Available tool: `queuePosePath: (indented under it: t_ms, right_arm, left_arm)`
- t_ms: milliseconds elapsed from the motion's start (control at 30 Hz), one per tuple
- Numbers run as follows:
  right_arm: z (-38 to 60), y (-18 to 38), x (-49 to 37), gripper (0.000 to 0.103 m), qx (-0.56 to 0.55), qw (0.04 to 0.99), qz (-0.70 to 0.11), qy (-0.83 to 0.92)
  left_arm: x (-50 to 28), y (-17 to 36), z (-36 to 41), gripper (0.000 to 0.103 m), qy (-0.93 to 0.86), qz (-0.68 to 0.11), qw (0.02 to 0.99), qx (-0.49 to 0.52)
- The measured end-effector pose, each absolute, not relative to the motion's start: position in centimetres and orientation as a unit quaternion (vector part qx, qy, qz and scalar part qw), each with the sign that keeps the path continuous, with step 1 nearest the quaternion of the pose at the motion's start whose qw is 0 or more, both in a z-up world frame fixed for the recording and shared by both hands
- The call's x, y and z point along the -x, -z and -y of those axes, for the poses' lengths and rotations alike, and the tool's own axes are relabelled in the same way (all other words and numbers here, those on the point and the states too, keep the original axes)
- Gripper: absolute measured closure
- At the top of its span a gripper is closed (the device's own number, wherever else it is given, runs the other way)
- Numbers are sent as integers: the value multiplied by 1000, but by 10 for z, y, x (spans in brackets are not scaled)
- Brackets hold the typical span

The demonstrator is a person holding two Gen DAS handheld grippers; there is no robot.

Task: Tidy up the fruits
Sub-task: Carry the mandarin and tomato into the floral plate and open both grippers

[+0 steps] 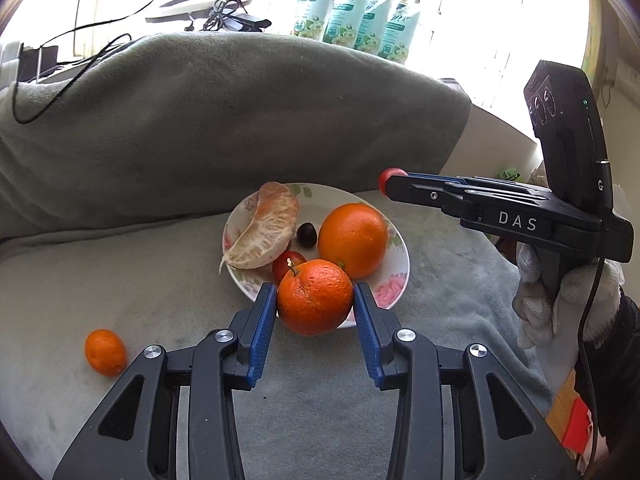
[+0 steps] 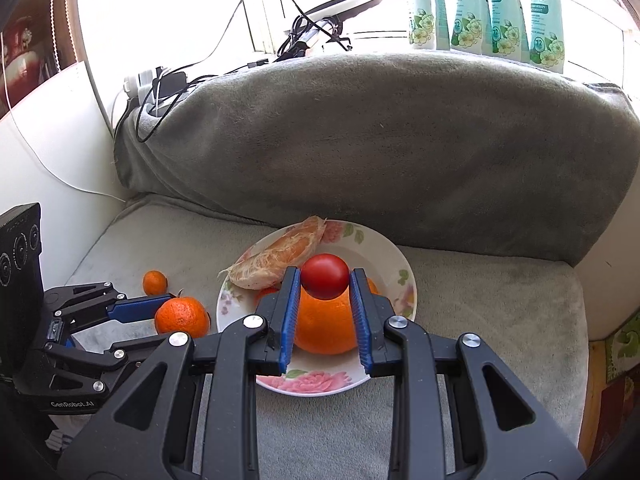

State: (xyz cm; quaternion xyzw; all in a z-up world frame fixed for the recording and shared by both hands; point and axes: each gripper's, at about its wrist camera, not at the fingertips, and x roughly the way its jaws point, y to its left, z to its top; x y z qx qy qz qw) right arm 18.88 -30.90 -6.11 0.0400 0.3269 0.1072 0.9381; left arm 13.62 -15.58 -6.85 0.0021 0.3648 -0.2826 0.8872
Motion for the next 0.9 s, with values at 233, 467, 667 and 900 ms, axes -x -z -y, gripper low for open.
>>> queuePosePath:
  t_ms: [233,467,667,900]
  right_arm:
    - [317,63,-209,77,-43,938,-329,-100]
    - [317,69,-228,77,-43,935,-339,-98]
    - [320,79,-242,77,-51,930,-351,-98]
    - [320,83,-251,77,-53,928,-355,-99]
  left_arm:
    - [-147,73,162,65,283,-369,885,-6]
    - [-157,78,166,65,285,-376,882,-7]
    - [-162,82,169,65,288,-381,879,-8]
    - [-170,86,174,65,289,-384,877,-9]
